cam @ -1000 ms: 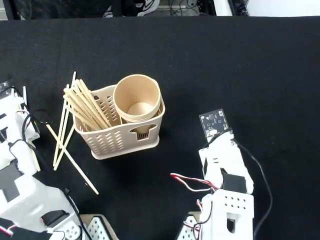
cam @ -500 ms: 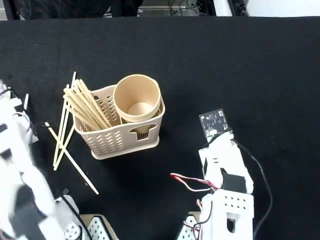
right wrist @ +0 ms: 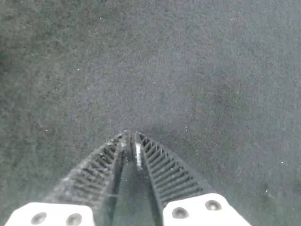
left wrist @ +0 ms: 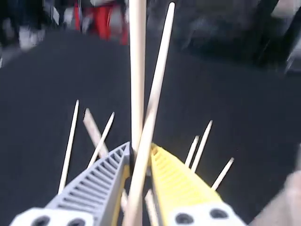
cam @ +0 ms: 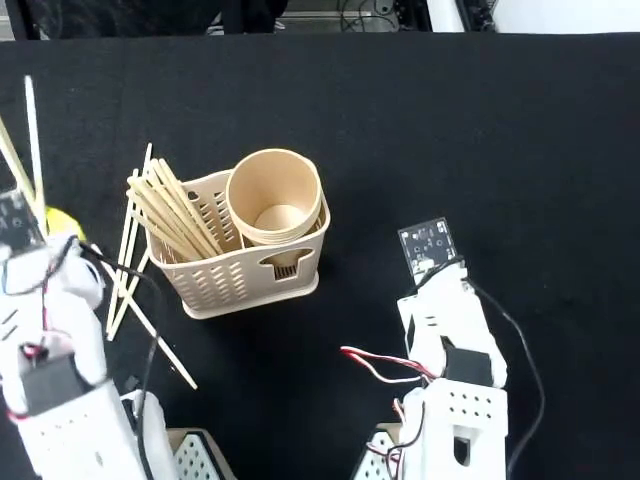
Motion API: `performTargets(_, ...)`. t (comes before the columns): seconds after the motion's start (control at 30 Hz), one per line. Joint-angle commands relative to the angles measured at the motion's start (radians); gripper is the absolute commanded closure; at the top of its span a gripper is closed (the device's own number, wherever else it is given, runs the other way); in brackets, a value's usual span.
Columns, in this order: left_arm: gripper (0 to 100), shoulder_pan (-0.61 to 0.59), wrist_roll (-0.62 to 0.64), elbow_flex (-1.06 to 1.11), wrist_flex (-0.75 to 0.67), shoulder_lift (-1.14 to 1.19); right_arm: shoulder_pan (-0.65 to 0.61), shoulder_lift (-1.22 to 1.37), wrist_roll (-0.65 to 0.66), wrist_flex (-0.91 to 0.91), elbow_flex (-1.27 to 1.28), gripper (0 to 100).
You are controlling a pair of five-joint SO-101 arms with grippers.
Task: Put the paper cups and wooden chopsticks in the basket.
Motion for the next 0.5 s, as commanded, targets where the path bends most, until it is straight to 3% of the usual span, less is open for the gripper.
performTargets(0.0,97,0.099,0.034,-0.035,0.003,-0.161,0.011,-0.013,0.008,-0.009,-0.004,98.4)
performTargets(0.13,97,0.188,0.153,-0.117,-0.006,-0.264,0.009,-0.013,0.008,-0.009,-0.004,98.4)
performTargets(0.23,97,0.335,0.244,-0.193,-0.006,-0.307,0.008,-0.013,0.008,-0.009,-0.004,98.4)
performTargets(0.37,97,0.544,0.249,-0.208,-0.011,-0.324,0.009,-0.013,0.008,-0.009,-0.004,98.4)
performTargets(0.47,97,0.556,0.249,-0.130,-0.063,-0.321,0.008,-0.013,0.008,-0.011,-0.004,98.4)
